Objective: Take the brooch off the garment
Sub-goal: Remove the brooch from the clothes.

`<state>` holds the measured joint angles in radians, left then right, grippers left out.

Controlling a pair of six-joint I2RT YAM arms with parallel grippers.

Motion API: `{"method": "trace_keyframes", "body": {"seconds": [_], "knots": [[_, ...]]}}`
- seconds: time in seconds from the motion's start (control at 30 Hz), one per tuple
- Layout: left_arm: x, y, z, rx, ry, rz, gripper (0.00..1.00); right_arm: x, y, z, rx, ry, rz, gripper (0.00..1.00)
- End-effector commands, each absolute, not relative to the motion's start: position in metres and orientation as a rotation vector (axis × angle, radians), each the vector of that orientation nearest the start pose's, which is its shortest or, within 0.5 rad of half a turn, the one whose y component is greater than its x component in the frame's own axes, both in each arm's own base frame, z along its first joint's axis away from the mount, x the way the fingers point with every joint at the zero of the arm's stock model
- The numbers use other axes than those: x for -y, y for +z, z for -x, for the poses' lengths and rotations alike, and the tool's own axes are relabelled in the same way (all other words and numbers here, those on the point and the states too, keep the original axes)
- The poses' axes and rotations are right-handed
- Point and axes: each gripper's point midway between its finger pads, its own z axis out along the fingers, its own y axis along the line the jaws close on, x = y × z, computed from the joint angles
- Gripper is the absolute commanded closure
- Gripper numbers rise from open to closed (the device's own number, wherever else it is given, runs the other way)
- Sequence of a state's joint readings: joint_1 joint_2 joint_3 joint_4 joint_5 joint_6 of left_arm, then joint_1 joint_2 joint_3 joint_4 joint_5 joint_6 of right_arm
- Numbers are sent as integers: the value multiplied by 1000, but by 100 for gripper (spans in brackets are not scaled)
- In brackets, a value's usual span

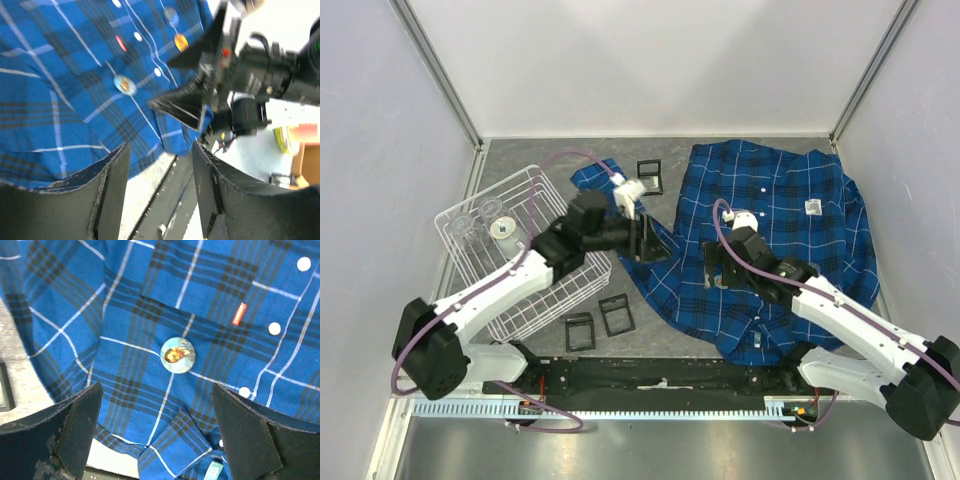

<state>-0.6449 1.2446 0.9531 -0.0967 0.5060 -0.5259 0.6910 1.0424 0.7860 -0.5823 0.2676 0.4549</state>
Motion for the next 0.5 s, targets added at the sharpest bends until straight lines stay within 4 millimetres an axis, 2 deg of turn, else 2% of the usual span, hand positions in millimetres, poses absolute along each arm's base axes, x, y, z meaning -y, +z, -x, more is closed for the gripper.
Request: {"method": "trace_keyframes", "body": {"seconds": [0.0, 0.03, 0.07, 0.13, 0.17, 0.2, 0.23, 0.3, 0.33, 0.43, 0.47], "knots": [[356, 222, -205, -2016, -1280, -661, 43, -143, 127, -233, -2334, 234, -74, 3], [362, 214, -207, -2022, -1235, -670, 45, -140, 126, -232, -2327, 228, -137, 4], [373, 209, -194, -2018, -1233, -725, 47, -135, 125, -231, -2324, 215, -170, 5], [387, 191, -196, -2033, -1168, -778, 53, -126, 118, -225, -2324, 204, -251, 12], [394, 185, -189, -2037, -1160, -810, 54, -121, 116, -224, -2314, 190, -286, 15], [400, 182, -190, -2041, -1143, -820, 57, -117, 112, -220, -2313, 190, -302, 27], [404, 169, -192, -2078, -1120, -820, 60, -114, 108, -219, -2314, 184, -321, 35], [414, 165, -189, -2098, -1128, -815, 61, -108, 100, -218, -2316, 173, -348, 49], [418, 154, -189, -2124, -1123, -817, 62, -107, 97, -218, -2321, 170, -345, 49], [431, 149, -190, -2148, -1119, -789, 67, -101, 88, -218, -2337, 158, -366, 50], [433, 139, -191, -2179, -1110, -775, 70, -98, 88, -220, -2334, 157, -387, 50]]}}
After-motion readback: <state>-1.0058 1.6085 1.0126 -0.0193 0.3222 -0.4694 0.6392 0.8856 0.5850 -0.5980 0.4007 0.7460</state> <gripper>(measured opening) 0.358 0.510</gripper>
